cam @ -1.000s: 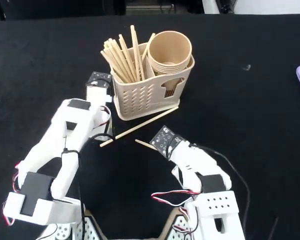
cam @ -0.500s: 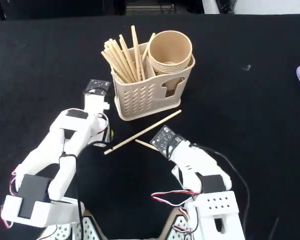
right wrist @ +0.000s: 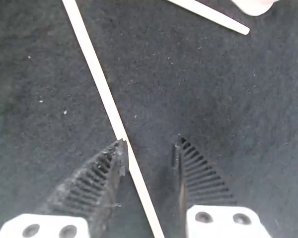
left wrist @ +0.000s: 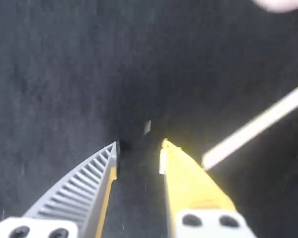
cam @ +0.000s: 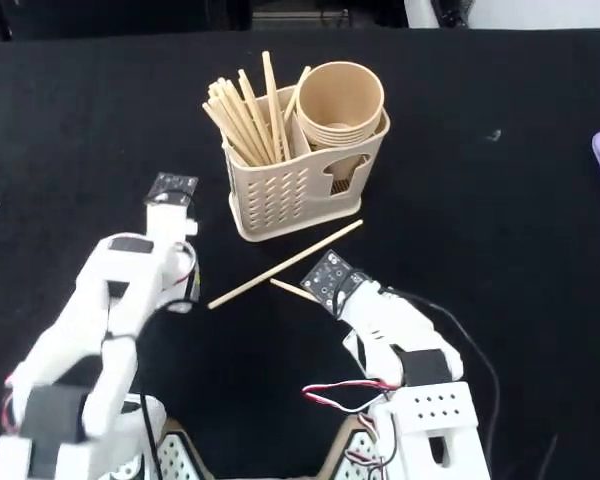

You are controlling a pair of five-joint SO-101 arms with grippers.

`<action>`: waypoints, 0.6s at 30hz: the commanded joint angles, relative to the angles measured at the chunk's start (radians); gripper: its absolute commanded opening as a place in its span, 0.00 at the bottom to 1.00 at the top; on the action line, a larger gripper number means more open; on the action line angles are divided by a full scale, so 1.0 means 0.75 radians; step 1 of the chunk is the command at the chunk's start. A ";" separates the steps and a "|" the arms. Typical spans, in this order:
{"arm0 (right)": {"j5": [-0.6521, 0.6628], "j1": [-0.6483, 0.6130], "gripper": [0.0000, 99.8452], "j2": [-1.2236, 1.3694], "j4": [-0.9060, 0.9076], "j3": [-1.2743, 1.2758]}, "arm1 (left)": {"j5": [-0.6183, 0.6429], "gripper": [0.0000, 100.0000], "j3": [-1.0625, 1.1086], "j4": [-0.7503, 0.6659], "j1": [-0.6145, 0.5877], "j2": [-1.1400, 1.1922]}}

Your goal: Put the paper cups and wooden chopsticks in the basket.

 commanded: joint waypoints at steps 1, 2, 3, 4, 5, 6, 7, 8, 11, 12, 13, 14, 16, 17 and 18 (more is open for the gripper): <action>-0.014 0.010 0.16 -0.013 -0.023 -0.052 | -0.023 0.18 0.044 0.121 0.044 -0.301; -0.014 0.010 0.16 -0.017 -0.025 -0.040 | -0.059 0.18 0.050 0.158 0.064 -0.370; -0.014 0.008 0.16 -0.017 -0.025 -0.026 | -0.119 0.19 0.052 0.200 0.093 -0.440; -0.014 0.002 0.16 -0.017 -0.027 -0.011 | -0.180 0.20 0.052 0.248 0.122 -0.499; -0.014 -0.008 0.16 -0.019 -0.027 -0.007 | -0.229 0.20 0.052 0.286 0.161 -0.544; -0.016 -0.010 0.16 -0.019 -0.027 -0.007 | -0.266 0.20 0.052 0.319 0.204 -0.577; -0.016 -0.012 0.16 -0.019 -0.027 -0.007 | -0.291 0.20 0.052 0.338 0.244 -0.597; -0.016 -0.016 0.16 -0.019 -0.027 -0.007 | -0.301 0.20 0.052 0.342 0.279 -0.604; -0.016 -0.016 0.16 -0.019 -0.027 -0.001 | -0.307 0.21 0.050 0.321 0.361 -0.571; -0.016 -0.012 0.16 -0.019 -0.027 0.001 | -0.307 0.21 0.052 0.293 0.377 -0.548; -0.016 -0.010 0.16 -0.019 -0.027 0.001 | -0.307 0.21 0.058 0.260 0.390 -0.520; -0.016 -0.010 0.16 -0.019 -0.027 0.003 | -0.307 0.21 0.060 0.217 0.398 -0.483; -0.016 -0.010 0.16 -0.019 -0.027 0.003 | -0.307 0.21 0.056 0.135 0.404 -0.405; -0.018 -0.010 0.16 -0.019 -0.027 0.003 | -0.307 0.21 0.048 0.098 0.402 -0.358; -0.033 -0.010 0.16 -0.019 -0.027 0.003 | -0.307 0.21 0.034 0.068 0.396 -0.309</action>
